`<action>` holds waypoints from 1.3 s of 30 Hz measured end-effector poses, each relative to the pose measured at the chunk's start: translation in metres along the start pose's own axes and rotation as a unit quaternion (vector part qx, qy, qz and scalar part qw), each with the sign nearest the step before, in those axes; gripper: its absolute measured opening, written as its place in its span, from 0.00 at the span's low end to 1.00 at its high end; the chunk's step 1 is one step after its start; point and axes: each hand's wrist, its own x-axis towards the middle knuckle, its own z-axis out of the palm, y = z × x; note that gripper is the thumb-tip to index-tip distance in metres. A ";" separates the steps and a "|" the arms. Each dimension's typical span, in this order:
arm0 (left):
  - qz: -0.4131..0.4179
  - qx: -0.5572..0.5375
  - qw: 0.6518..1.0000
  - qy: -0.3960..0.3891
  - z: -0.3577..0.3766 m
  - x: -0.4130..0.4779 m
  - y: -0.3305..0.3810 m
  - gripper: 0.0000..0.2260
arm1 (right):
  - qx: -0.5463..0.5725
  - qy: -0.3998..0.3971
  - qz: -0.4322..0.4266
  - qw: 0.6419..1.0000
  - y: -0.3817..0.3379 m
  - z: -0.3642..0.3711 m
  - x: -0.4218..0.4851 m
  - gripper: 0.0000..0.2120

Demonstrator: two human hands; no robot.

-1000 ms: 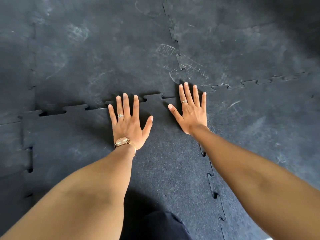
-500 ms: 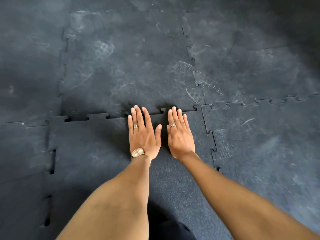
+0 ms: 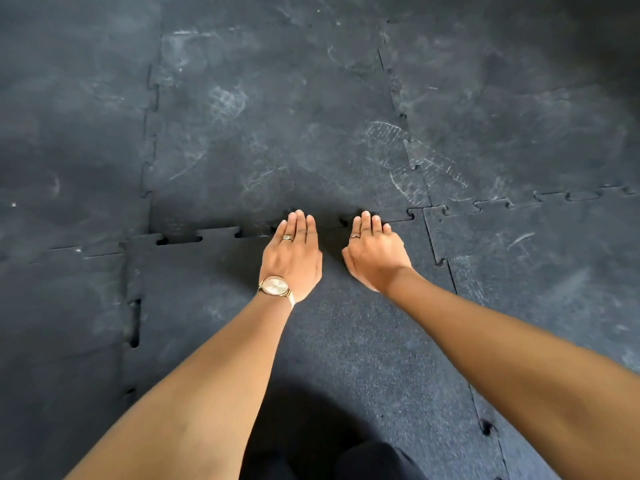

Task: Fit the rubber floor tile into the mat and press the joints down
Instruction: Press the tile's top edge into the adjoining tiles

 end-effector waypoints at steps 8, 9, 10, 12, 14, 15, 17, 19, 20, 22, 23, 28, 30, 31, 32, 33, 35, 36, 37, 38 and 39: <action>-0.025 -0.011 0.999 0.047 -0.001 -0.014 0.002 0.26 | 0.119 0.003 0.089 0.989 -0.027 -0.019 -0.014 0.24; -0.027 -0.028 0.998 0.054 0.001 -0.018 0.000 0.26 | 0.120 -0.001 0.074 0.990 -0.030 -0.009 -0.017 0.26; -0.029 -0.042 0.997 0.061 0.004 -0.022 -0.002 0.26 | 0.110 -0.003 0.059 0.992 -0.033 -0.001 -0.019 0.27; -0.042 -0.071 0.994 0.072 0.009 -0.032 -0.004 0.26 | 0.112 0.010 0.074 0.991 -0.036 0.010 -0.019 0.26; -0.051 -0.096 0.991 0.075 0.011 -0.034 -0.005 0.26 | 0.120 0.061 0.096 0.986 -0.042 0.012 -0.012 0.24; -0.050 -0.104 0.990 0.077 0.012 -0.033 -0.005 0.26 | 0.121 0.084 0.099 0.984 -0.045 0.012 -0.010 0.24; -0.044 -0.115 0.990 0.073 0.011 -0.030 -0.005 0.26 | 0.134 0.122 0.085 0.980 -0.044 0.017 -0.005 0.22; -0.034 -0.120 0.989 0.076 0.013 -0.028 -0.008 0.26 | 0.159 0.157 0.068 0.972 -0.035 0.020 -0.005 0.16; -0.033 -0.125 0.988 0.084 0.015 -0.027 -0.009 0.26 | 0.170 0.176 0.057 0.968 -0.029 0.019 -0.005 0.17; -0.034 -0.137 0.986 0.091 0.016 -0.027 -0.010 0.25 | 0.150 0.205 0.031 0.967 -0.019 0.020 -0.003 0.18; -0.035 -0.142 0.985 0.096 0.016 -0.027 -0.011 0.25 | 0.135 0.214 0.029 0.967 -0.017 0.021 -0.003 0.18; -0.039 -0.147 0.982 0.111 0.018 -0.026 -0.012 0.25 | 0.154 0.223 0.078 0.959 -0.034 0.037 -0.002 0.23; -0.034 -0.154 0.982 0.107 0.016 -0.026 -0.012 0.26 | 0.135 0.232 0.065 0.961 -0.032 0.039 0.001 0.24; -0.032 -0.157 0.981 0.104 0.015 -0.025 -0.013 0.26 | 0.128 0.232 0.055 0.963 -0.030 0.037 0.001 0.25; -0.034 -0.162 0.981 0.102 0.014 -0.025 -0.013 0.26 | 0.122 0.230 0.048 0.964 -0.028 0.035 0.002 0.25; -0.039 -0.168 0.980 0.096 0.012 -0.025 -0.014 0.26 | 0.116 0.228 0.045 0.966 -0.026 0.032 0.001 0.25; -0.048 -0.184 0.979 0.074 0.005 -0.030 -0.015 0.27 | 0.113 0.197 0.050 0.973 -0.025 0.019 -0.003 0.23; -0.051 -0.201 0.976 0.059 0.000 -0.034 -0.017 0.27 | 0.108 0.177 0.059 0.977 -0.025 0.008 -0.004 0.22; -0.052 -0.224 0.972 0.043 -0.006 -0.034 -0.020 0.27 | 0.110 0.147 0.074 0.980 -0.026 -0.003 -0.001 0.20; -0.050 -0.244 0.968 0.026 -0.015 -0.035 -0.025 0.26 | 0.123 0.113 0.087 0.982 -0.027 -0.017 0.002 0.19; -0.038 -0.253 0.967 0.000 -0.025 -0.037 -0.031 0.24 | 0.135 0.092 0.096 0.982 -0.028 -0.029 0.003 0.18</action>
